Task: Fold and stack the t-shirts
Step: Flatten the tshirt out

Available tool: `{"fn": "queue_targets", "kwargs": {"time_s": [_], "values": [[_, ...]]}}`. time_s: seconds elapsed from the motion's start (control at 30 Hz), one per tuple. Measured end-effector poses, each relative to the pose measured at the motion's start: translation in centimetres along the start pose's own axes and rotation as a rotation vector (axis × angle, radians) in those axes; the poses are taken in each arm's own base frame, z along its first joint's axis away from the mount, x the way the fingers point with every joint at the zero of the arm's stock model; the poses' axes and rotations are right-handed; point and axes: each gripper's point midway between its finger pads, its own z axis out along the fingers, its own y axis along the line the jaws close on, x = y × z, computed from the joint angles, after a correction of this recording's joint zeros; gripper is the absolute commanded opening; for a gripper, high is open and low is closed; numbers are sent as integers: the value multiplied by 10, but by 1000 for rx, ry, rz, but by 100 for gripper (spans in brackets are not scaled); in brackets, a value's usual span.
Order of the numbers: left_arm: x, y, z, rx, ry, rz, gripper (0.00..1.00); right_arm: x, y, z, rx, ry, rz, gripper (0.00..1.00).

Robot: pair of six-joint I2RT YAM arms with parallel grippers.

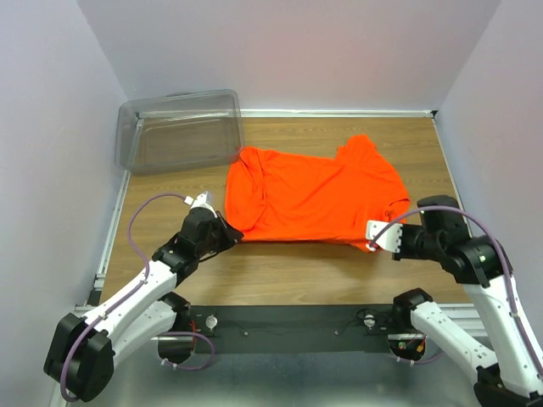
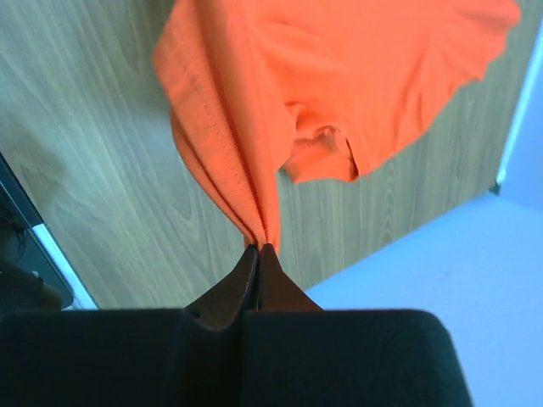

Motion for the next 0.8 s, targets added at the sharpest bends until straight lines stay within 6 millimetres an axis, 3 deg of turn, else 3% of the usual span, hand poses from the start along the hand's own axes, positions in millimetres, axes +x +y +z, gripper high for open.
{"fn": "queue_targets", "kwargs": {"time_s": [0.27, 0.5, 0.6, 0.67, 0.73, 0.77, 0.8], "values": [[-4, -16, -4, 40, 17, 27, 0, 8, 2, -19, 64, 11, 27, 1], [2, -25, -10, 60, 65, 52, 3, -10, -32, -74, 251, -63, -32, 1], [8, -25, -13, 61, 96, 61, 13, -10, -31, -78, 269, -67, -52, 1], [14, -25, -14, 63, 120, 67, 25, -8, -28, -74, 263, -65, -62, 3], [19, -25, -15, 67, 141, 76, 34, -3, -18, -61, 228, -49, -72, 19], [23, -25, -17, 68, 158, 81, 44, 0, -13, -55, 210, -42, -75, 30], [26, -25, -17, 69, 169, 84, 49, 4, -6, -46, 184, -31, -85, 47]]}}
